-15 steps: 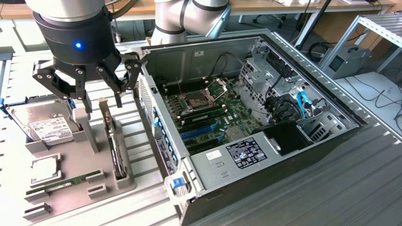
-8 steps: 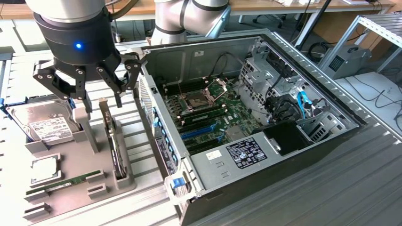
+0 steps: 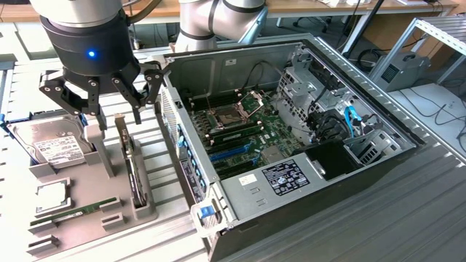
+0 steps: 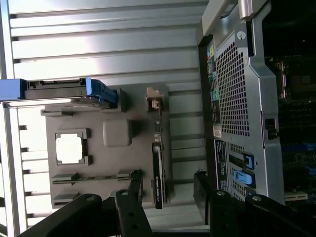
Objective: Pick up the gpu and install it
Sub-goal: 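Pick up the gpu and move the gpu toward the slot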
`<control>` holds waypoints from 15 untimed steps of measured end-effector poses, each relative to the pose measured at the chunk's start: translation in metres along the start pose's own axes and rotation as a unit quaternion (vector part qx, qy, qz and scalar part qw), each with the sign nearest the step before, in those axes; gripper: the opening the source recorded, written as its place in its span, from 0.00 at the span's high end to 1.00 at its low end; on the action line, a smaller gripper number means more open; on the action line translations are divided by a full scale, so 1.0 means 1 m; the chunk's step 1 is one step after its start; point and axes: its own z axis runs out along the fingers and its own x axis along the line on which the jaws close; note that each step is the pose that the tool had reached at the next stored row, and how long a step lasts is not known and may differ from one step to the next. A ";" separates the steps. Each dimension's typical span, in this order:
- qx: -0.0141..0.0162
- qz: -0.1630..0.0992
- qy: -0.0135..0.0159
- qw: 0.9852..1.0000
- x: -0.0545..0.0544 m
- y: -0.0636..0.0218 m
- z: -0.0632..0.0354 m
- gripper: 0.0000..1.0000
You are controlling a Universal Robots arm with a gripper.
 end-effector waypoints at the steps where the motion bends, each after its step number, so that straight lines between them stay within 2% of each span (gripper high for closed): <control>1: 0.000 0.000 0.000 1.000 0.000 0.0001 0.0001 0.45; 15: -0.004 0.000 0.000 1.000 0.000 0.0019 0.0028 0.45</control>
